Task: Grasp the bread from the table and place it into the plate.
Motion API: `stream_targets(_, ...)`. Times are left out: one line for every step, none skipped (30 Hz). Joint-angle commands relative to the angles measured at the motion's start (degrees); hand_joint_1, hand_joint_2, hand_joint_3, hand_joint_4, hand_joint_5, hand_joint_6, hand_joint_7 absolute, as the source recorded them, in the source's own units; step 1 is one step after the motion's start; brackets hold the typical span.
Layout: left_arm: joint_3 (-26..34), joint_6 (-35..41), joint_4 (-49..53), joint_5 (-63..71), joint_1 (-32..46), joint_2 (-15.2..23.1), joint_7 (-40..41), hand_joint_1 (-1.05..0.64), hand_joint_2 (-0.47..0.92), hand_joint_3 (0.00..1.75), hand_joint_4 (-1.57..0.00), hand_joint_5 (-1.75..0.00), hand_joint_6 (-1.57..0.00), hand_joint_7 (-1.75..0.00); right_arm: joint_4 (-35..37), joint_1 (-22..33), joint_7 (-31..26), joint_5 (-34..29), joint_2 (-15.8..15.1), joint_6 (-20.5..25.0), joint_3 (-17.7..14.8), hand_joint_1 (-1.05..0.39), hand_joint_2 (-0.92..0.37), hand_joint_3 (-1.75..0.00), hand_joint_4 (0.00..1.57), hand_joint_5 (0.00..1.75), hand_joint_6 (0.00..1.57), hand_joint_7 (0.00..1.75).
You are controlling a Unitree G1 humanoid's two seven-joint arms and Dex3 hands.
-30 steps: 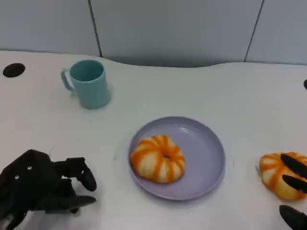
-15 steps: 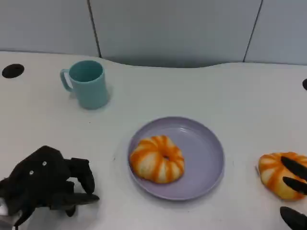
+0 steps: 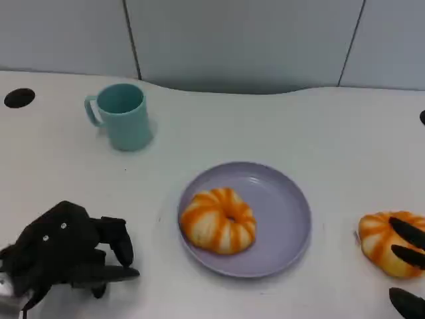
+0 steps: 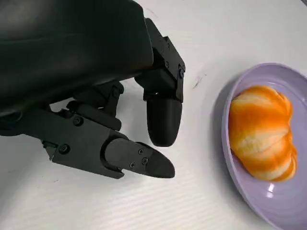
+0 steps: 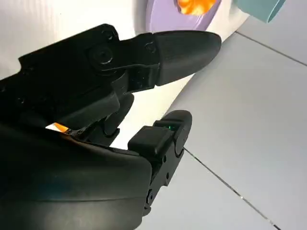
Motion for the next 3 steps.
stream_targets(-0.01,-1.25,1.16,0.03,0.12,0.12,0.52,-0.4,0.91,0.03,-0.74,-1.75,-0.59,-1.75,-0.44,0.14,0.35,0.82,-0.62,0.4,-0.71,-0.35,-0.92,-0.31,0.89,0.03,0.68,0.01)
stream_targets(-0.2,-1.08,1.2,0.39,0.0,0.2,0.67,-0.4,0.91,0.03,-0.75,-1.75,-0.58,-1.75,-0.46,0.11,0.39,0.81,-0.6,0.61,-0.73,-0.35,-0.92,-0.31,0.89,0.03,0.68,0.01)
stream_targets(-0.35,-0.53,1.05,0.67,-0.12,0.26,0.73,-0.4,0.91,0.03,-0.75,-1.75,-0.58,-1.75,-0.55,0.11,0.48,0.81,-0.6,0.87,-0.73,-0.35,-0.92,-0.31,0.89,0.03,0.68,0.01)
